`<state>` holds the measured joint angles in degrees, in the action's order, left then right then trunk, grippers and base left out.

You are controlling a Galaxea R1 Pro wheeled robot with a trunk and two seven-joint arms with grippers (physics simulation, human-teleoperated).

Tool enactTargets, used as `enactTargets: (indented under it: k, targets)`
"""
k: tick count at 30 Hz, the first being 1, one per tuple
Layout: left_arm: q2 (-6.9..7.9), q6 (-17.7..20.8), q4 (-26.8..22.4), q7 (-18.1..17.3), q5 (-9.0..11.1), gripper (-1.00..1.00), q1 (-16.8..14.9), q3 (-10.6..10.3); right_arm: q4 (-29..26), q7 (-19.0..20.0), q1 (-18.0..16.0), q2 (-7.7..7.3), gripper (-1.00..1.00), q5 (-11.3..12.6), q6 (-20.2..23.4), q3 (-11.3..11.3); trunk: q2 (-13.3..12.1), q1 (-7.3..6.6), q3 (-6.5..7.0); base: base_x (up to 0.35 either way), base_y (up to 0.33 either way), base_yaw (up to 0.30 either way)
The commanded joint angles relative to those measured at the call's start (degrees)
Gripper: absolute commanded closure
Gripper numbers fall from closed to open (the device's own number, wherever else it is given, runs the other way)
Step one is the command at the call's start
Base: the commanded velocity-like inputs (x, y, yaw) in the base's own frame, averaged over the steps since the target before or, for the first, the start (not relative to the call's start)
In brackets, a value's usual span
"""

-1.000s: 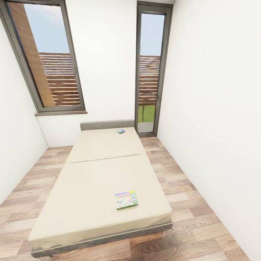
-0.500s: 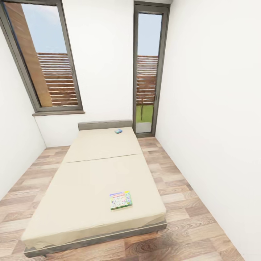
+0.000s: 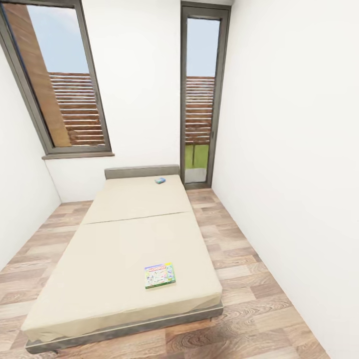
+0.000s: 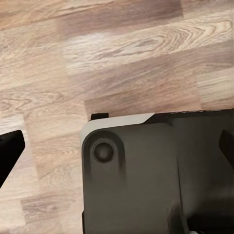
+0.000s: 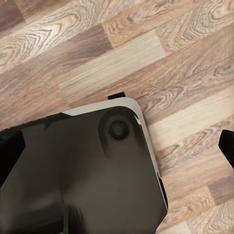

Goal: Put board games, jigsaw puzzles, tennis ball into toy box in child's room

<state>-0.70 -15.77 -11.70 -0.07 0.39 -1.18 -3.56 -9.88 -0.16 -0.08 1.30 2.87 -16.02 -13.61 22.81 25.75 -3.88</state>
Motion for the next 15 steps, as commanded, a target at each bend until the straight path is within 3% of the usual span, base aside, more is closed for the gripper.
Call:
enactTargets:
  k: [1, 15]
  targets:
    - [0.02, -0.21, 0.04, 0.07, 0.03, -1.0, -0.05, -0.31, -0.05, -0.02, -0.01, 0.02, -1.0, 0.3, -0.13, -0.02, 0.11, 0.03, -0.11, 0.0, -0.022, 0.0]
    - [-0.13, -0.22, 0.07, 0.07, -0.02, -1.0, -0.05, -0.31, 2.27, -0.09, -0.01, -0.36, -1.0, 0.26, -0.15, 0.05, 0.11, 0.03, -0.11, 0.0, -0.005, 0.0]
